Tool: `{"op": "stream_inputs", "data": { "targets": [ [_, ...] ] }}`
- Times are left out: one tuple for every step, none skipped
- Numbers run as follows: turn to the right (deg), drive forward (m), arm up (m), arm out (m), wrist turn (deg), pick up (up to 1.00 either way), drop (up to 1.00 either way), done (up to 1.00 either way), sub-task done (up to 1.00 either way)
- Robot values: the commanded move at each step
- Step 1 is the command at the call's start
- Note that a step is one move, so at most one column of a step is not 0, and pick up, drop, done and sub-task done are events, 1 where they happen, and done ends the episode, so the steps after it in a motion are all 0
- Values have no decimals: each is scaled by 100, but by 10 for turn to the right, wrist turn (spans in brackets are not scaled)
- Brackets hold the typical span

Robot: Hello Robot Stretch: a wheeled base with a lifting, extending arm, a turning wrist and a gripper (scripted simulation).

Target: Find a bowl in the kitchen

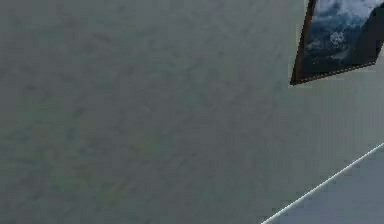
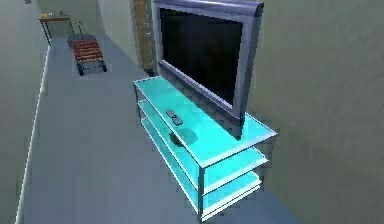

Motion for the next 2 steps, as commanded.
{"op": "stream_inputs", "data": {
  "targets": [
    [450,0,0,0,0,0,0,0,0],
    [180,0,0,0,0,0,0,0,0]
  ]
}}
